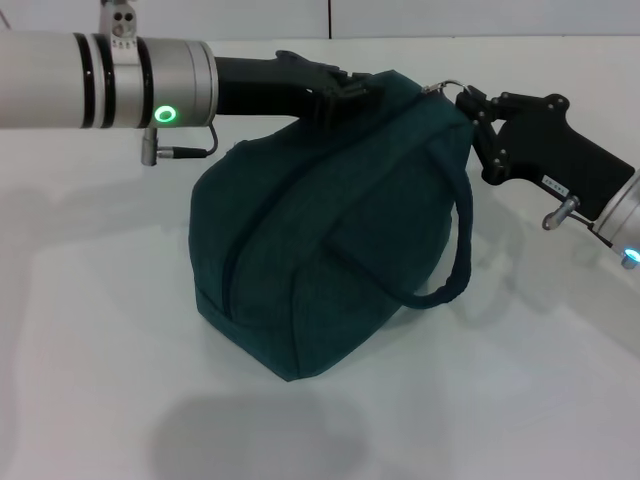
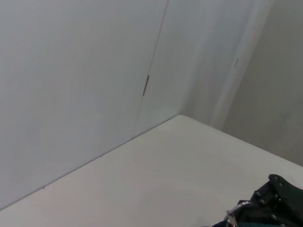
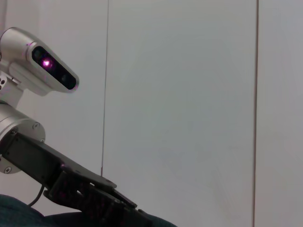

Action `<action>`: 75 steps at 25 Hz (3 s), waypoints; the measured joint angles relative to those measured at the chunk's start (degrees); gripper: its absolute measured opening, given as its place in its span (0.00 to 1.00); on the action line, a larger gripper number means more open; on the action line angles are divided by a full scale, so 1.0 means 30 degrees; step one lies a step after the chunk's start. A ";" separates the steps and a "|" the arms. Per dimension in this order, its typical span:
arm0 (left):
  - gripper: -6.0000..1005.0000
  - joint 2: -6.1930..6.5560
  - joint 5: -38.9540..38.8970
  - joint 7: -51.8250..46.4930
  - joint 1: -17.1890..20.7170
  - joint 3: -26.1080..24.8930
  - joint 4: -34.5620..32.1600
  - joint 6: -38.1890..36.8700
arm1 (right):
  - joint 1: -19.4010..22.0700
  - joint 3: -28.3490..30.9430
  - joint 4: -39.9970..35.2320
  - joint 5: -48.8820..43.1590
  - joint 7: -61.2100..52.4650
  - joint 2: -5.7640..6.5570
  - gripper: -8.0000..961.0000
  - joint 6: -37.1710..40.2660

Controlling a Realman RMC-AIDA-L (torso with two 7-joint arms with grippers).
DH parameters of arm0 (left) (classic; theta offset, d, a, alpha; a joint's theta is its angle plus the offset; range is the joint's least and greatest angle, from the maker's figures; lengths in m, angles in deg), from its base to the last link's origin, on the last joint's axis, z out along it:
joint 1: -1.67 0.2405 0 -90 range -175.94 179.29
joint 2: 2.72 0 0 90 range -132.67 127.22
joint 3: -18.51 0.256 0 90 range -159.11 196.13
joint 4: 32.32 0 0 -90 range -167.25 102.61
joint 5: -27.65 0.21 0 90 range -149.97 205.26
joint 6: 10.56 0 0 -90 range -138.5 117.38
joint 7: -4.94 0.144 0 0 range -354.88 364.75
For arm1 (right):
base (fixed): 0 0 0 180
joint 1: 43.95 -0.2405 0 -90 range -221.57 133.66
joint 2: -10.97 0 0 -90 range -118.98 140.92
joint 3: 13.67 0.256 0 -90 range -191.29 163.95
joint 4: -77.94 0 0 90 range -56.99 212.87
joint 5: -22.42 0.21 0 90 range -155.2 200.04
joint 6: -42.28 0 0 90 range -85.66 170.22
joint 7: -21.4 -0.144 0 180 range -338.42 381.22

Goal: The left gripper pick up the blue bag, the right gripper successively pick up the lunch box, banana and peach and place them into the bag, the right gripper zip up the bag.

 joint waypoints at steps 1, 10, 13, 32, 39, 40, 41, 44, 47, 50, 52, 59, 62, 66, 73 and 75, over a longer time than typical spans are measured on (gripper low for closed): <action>0.15 -0.0007 -0.0144 0.0237 0.0023 0.0018 0.0090 -0.0027 | 0.0009 0.0000 0.0002 0.0018 -0.0001 0.0001 0.03 0.0001; 0.14 0.0009 -0.1717 0.2188 0.0320 0.0436 0.0546 -0.0825 | 0.0189 0.0139 0.0116 0.0067 -0.0047 0.0000 0.03 -0.0145; 0.14 0.0018 -0.1737 0.2159 0.0319 0.0468 0.0637 -0.0836 | 0.0218 0.0146 0.0164 0.0076 -0.0066 0.0000 0.03 -0.0173; 0.12 0.0093 -0.2619 0.2078 0.0430 0.0312 0.0580 -0.0865 | 0.0907 0.0220 0.0851 0.1118 -0.0121 0.0049 0.03 -0.0506; 0.12 0.0099 -0.3065 0.2109 0.0490 0.0288 0.0569 -0.0855 | 0.0774 -0.0188 0.0875 0.0941 -0.0741 0.0082 0.03 -0.1808; 0.12 0.0100 -0.3070 0.2124 0.0470 0.0294 0.0598 -0.0853 | 0.0768 -0.0243 0.0846 0.0935 -0.0857 0.0093 0.03 -0.1843; 0.12 0.0096 -0.3078 0.2138 0.0458 0.0303 0.0616 -0.0853 | 0.0769 -0.0253 0.0808 0.0935 -0.0918 0.0102 0.03 -0.1838; 0.12 0.0065 -0.3120 0.2169 0.0500 0.0289 0.0631 -0.0852 | 0.0895 -0.0135 0.0647 0.0968 -0.1350 0.0157 0.06 -0.1461; 0.12 0.0043 -0.3247 0.2201 0.0558 0.0266 0.0634 -0.0852 | 0.0965 -0.0075 0.0721 0.0970 -0.1632 0.0250 0.08 -0.0687; 0.12 0.0037 -0.3549 0.2218 0.0701 0.0333 0.0636 -0.0852 | 0.1061 -0.0114 0.0793 0.0925 -0.1810 0.0276 0.11 -0.0290; 0.12 0.0025 -0.3703 0.2220 0.0809 0.0364 0.0598 -0.0862 | 0.1246 -0.0117 0.0816 0.0914 -0.1878 0.0294 0.12 0.0000; 0.12 -0.0016 -0.7239 0.3860 0.2172 0.0405 0.1010 -0.2007 | 0.2218 0.0323 0.0835 0.0945 -0.2738 0.0769 0.54 0.3488; 0.12 -0.0004 -1.0047 0.6618 0.3071 0.0391 0.1723 -0.3972 | 0.2150 0.0330 0.0666 0.0432 -0.4832 0.1479 0.58 0.5622; 0.19 -0.0041 -1.2606 1.1158 0.4315 0.0412 0.3263 -0.7433 | 0.1406 0.0391 0.0593 -0.1687 -0.7310 0.2666 0.57 0.9084; 0.31 0.0117 -1.3141 1.1871 0.4709 0.0357 0.4607 -0.7870 | 0.1127 0.1699 0.0728 -0.2264 -0.7772 0.2668 0.58 1.0124; 0.41 0.0133 -1.2886 1.1927 0.4666 0.0301 0.4600 -0.7966 | 0.1171 0.1764 0.0670 -0.2367 -0.7718 0.2590 0.58 1.0007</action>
